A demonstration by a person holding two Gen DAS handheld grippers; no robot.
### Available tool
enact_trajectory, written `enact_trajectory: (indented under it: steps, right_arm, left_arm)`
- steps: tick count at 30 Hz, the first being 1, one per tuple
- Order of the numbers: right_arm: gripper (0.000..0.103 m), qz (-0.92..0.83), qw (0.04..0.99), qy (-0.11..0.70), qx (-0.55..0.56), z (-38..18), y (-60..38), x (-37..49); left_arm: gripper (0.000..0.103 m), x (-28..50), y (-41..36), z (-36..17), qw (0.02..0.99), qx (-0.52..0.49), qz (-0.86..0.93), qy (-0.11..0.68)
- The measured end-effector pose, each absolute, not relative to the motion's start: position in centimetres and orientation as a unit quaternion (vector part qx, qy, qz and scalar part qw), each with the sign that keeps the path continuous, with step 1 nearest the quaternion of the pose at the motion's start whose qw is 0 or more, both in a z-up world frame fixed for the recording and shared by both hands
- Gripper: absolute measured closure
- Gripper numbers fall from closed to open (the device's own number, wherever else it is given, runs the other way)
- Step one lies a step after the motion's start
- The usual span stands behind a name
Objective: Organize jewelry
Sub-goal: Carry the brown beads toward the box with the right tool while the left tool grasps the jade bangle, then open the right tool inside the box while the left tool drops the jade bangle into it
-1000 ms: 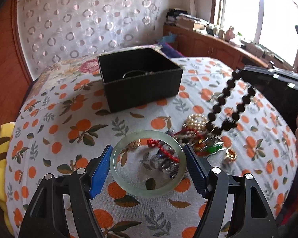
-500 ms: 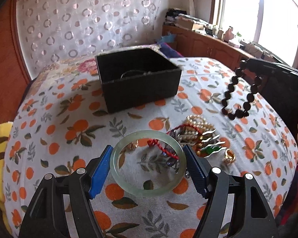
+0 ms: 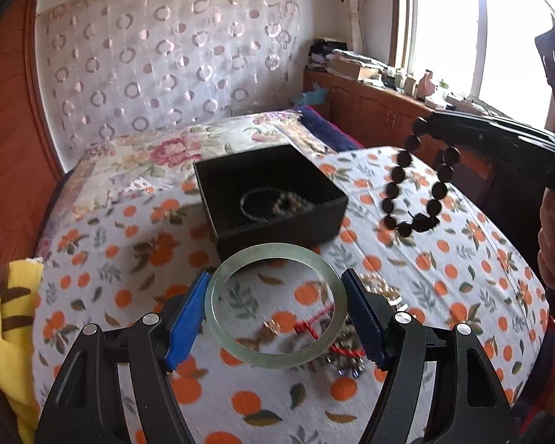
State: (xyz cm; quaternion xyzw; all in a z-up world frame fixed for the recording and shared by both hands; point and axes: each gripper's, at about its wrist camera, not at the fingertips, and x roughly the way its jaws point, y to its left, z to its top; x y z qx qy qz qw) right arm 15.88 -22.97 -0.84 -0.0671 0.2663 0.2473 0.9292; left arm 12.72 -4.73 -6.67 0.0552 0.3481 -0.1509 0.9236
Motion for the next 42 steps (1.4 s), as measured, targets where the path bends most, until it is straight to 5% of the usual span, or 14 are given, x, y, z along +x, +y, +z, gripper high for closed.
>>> enact_trajectory:
  steps: [9,21,26,42]
  right_arm:
    - [0.088,0.280,0.925,0.246,-0.074,1.0,-20.0,20.4]
    - [0.087,0.303,0.904,0.300,-0.030,-4.5,-19.1,25.0]
    - [0.077,0.298,0.903,0.308,-0.016,-5.7,-19.5,25.6]
    - [0.077,0.266,0.911,0.317,0.000,-7.4,-22.1,26.5]
  left_arm:
    - [0.034,15.7,-3.3,-4.9,0.930,0.044,-0.136,0.339]
    - [0.034,19.7,-2.6,-4.3,0.931,0.037,-0.127,0.341]
    - [0.034,21.7,-3.1,-4.5,0.928,0.040,-0.129,0.347]
    - [0.034,26.0,-5.4,-6.1,0.919,0.055,-0.133,0.366]
